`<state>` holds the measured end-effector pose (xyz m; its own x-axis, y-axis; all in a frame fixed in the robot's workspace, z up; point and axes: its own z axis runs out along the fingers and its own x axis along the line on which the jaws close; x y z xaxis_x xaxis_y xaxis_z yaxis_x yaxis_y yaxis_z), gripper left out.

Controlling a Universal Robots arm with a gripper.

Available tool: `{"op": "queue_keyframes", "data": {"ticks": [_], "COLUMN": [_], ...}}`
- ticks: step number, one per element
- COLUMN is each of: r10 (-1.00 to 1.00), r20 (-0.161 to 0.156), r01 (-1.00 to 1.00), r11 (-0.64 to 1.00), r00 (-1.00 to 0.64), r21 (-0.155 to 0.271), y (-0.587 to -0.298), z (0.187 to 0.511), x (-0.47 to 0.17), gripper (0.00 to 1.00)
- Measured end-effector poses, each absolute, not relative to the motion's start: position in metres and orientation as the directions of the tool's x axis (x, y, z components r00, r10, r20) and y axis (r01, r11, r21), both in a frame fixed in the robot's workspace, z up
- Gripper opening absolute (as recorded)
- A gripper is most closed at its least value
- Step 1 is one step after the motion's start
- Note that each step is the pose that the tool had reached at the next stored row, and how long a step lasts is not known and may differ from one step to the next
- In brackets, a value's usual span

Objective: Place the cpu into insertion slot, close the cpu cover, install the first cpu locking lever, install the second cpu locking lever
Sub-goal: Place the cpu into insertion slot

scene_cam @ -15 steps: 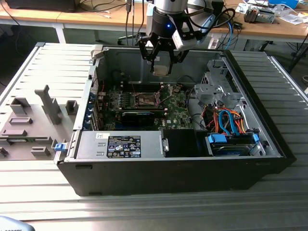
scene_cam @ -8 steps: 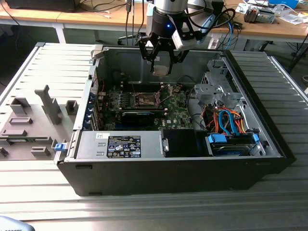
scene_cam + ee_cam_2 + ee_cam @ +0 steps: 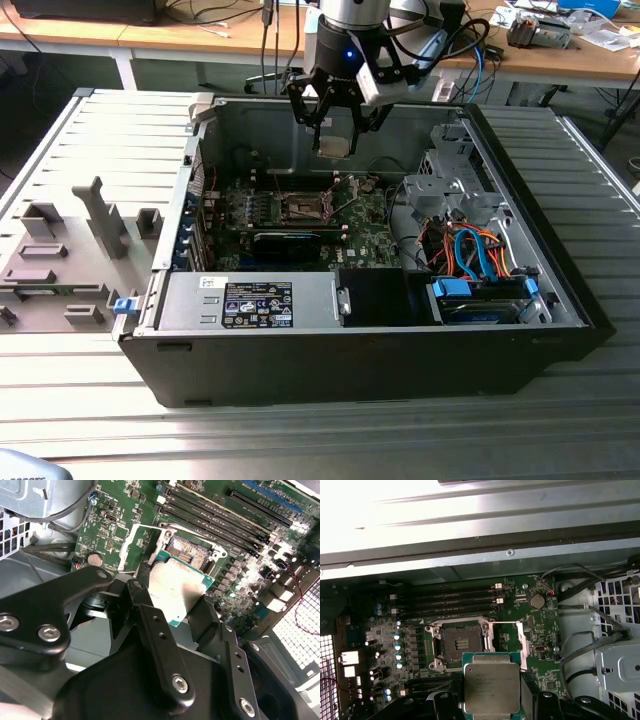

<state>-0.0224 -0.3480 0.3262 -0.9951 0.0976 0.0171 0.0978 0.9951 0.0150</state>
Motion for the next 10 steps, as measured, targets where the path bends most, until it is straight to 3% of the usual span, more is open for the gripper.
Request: {"op": "queue_keyframes", "data": {"ticks": [10], "r10": [0.108], "r20": [0.017], "r01": [0.108], "r11": [0.994], "r00": [-0.994], "r21": [0.014], "y": [-0.3480], "z": [0.3253], "x": [-0.0225], "gripper": [0.55]}}
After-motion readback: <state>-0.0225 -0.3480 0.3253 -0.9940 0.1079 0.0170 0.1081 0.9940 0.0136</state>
